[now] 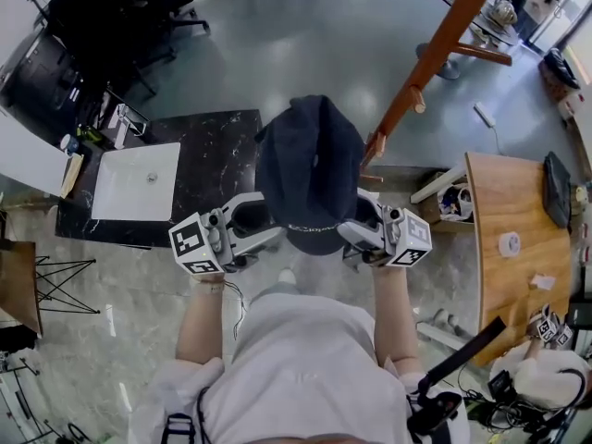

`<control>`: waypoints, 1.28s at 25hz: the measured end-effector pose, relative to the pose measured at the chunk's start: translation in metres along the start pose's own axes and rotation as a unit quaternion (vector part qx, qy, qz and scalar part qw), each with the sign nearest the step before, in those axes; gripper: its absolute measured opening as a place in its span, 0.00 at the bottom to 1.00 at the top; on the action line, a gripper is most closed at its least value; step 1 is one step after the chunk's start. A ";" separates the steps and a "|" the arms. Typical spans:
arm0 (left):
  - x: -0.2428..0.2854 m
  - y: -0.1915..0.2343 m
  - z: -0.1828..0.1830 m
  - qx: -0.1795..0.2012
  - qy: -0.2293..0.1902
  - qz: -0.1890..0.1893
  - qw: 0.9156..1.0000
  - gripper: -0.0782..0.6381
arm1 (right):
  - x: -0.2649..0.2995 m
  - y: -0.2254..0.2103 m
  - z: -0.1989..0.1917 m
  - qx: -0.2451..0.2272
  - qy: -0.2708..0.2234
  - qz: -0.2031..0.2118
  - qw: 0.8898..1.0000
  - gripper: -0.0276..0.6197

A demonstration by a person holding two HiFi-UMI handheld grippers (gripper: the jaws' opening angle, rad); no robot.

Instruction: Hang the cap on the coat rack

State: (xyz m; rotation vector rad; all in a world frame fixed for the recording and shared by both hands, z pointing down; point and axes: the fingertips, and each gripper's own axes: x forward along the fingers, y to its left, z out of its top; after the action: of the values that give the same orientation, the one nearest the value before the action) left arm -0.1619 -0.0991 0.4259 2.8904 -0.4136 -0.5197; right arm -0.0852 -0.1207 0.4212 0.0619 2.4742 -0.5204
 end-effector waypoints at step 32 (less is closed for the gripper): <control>0.070 -0.002 0.125 0.127 -0.041 -0.057 0.989 0.34 | 0.072 0.026 0.129 -0.113 0.024 0.071 0.991 0.43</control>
State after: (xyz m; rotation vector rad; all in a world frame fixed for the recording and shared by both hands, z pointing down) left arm -0.1434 -0.1333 0.2880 3.1608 -0.3515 -0.6500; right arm -0.0680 -0.1509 0.2749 0.1585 2.5364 -0.1781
